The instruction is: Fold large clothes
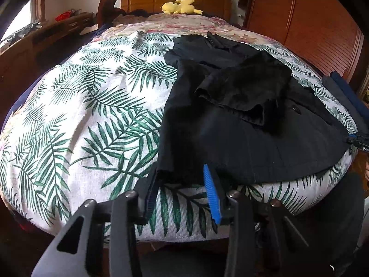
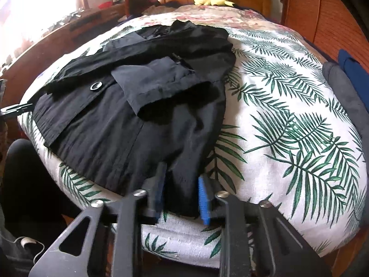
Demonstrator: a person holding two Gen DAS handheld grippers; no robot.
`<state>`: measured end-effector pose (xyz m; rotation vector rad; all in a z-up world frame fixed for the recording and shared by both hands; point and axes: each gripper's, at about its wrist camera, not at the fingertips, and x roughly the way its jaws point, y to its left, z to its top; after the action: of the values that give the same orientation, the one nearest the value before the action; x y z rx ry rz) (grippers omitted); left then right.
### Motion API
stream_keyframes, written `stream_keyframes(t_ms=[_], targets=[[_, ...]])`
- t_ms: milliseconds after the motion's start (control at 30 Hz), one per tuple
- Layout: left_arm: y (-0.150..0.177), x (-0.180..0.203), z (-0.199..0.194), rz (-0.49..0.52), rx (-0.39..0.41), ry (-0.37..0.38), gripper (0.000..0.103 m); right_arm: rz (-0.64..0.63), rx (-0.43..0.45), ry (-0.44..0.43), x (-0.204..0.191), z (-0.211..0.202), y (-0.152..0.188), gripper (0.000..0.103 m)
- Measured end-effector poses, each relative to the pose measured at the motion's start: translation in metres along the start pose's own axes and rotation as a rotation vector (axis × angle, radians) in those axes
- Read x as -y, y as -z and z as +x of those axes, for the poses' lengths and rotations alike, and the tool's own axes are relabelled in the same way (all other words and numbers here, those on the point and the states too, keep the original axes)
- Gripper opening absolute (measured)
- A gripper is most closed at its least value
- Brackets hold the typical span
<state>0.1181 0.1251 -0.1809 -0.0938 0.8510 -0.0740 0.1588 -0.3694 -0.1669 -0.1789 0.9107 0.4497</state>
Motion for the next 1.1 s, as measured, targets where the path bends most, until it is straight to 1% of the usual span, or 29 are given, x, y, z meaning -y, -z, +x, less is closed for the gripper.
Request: stream_keyframes(t_ms=[67, 133, 467, 500, 567, 633, 667, 700, 733, 967, 1100], targets=[[-0.001, 0.000, 0.001, 0.001, 0.000, 0.000, 0.036, -0.008, 0.017, 0.006, -0.002, -0.002, -0.002, 0.012], [-0.002, 0.000, 0.002, -0.001, -0.001, 0.002, 0.036, -0.010, 0.037, 0.008, -0.004, -0.006, -0.005, 0.011], [-0.005, 0.000, 0.004, 0.003, -0.003, 0.001, 0.036, -0.018, 0.085, 0.015, -0.008, -0.017, -0.024, 0.010], [-0.005, 0.001, 0.004, 0.006, -0.002, 0.001, 0.035, -0.018, 0.086, 0.014, -0.008, -0.018, -0.024, 0.010], [-0.004, 0.003, 0.004, 0.013, 0.002, 0.004, 0.027, -0.021, 0.089, 0.017, -0.008, -0.019, -0.026, 0.010], [-0.004, 0.005, 0.002, 0.024, 0.012, -0.007, 0.008, -0.020, 0.096, 0.021, -0.008, -0.020, -0.026, 0.010], [-0.004, 0.007, 0.000, 0.025, 0.014, -0.005, 0.006, -0.019, 0.098, 0.022, -0.008, -0.021, -0.027, 0.009], [-0.005, 0.008, -0.003, 0.023, 0.023, -0.002, 0.002, -0.017, 0.102, 0.023, -0.008, -0.022, -0.027, 0.009], [-0.005, 0.009, -0.008, 0.024, 0.036, -0.005, 0.001, -0.015, 0.108, 0.025, -0.008, -0.024, -0.028, 0.009], [-0.029, 0.028, -0.064, 0.043, 0.206, -0.017, 0.001, -0.018, 0.171, 0.033, -0.007, -0.043, -0.040, 0.007], [-0.046, 0.041, -0.096, 0.071, 0.289, -0.005, 0.001, -0.006, 0.230, 0.032, -0.005, -0.065, -0.053, 0.007]])
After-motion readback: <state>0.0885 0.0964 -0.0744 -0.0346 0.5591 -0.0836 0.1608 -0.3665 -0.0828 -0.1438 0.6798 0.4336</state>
